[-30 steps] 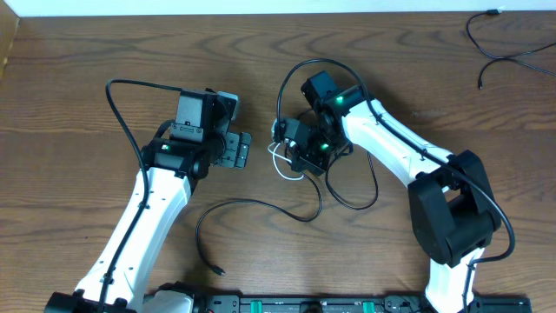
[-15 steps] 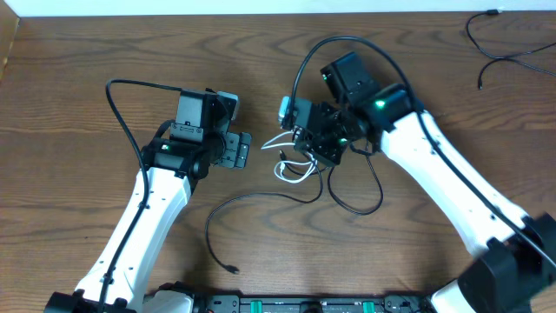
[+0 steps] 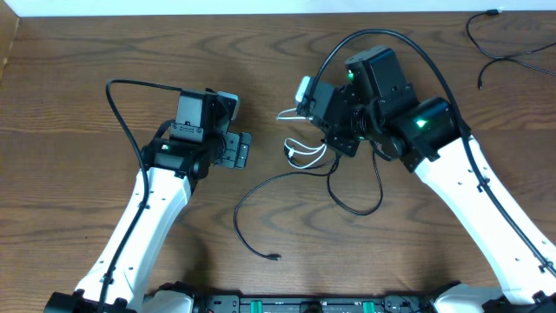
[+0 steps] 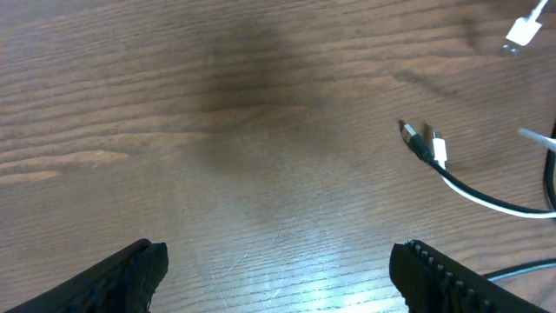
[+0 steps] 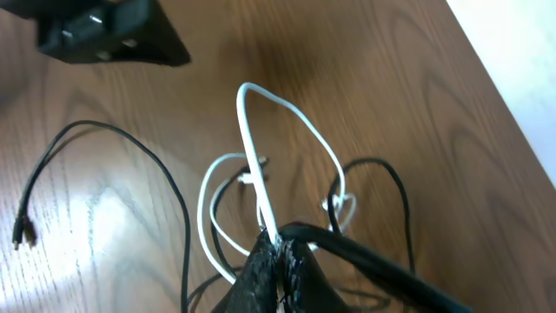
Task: Untangle cables
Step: 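Grasp the white cable with the right gripper and lift it up-right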
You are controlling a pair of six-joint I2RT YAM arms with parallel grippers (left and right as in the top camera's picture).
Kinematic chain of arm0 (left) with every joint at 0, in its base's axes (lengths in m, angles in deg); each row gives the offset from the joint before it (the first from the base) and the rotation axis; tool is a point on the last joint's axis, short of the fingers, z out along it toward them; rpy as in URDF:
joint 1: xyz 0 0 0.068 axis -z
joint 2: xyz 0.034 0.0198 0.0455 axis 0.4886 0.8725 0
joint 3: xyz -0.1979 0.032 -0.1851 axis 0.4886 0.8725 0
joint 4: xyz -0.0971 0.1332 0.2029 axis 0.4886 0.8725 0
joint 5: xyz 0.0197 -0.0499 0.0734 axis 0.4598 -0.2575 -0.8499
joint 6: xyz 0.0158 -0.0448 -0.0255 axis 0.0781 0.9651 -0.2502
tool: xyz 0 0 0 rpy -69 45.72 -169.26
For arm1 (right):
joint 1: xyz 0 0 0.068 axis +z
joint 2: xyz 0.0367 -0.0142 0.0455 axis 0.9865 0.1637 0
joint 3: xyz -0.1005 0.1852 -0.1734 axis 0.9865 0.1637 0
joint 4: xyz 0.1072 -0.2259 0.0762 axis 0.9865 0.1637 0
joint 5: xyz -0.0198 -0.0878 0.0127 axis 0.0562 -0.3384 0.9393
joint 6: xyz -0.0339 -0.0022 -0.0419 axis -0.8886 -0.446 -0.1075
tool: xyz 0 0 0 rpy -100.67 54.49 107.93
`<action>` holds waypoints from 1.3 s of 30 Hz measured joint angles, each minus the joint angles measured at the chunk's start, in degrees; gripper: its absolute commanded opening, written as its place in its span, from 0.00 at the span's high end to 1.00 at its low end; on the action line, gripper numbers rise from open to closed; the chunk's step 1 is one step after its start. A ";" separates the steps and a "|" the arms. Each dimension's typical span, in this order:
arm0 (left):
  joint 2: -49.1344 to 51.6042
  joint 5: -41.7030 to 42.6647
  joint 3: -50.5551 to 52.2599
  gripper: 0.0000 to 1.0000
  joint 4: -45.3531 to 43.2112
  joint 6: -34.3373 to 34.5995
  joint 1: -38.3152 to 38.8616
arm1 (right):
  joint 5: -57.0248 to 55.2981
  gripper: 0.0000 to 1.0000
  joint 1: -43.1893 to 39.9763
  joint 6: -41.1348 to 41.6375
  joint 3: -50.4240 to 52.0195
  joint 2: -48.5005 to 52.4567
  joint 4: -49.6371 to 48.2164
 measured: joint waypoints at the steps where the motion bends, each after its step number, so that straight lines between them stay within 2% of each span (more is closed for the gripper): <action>1: 0.00 0.00 0.00 0.13 0.00 0.00 0.00 | -0.44 0.99 -0.28 0.39 0.00 0.02 0.37; 11: 0.00 0.00 0.00 0.13 0.00 0.00 0.00 | -1.79 0.99 -2.56 5.33 0.00 1.88 6.69; 15: 0.00 0.00 0.00 0.13 0.00 0.00 0.00 | -1.97 0.99 -3.08 6.75 0.04 2.40 5.81; 28: 0.00 0.00 0.00 0.13 0.00 0.00 0.00 | -1.77 0.99 -7.32 22.95 0.07 1.79 -19.54; 39: 0.00 0.00 0.00 0.13 0.00 0.00 0.00 | -1.09 0.99 -8.15 31.28 0.28 -7.93 -36.63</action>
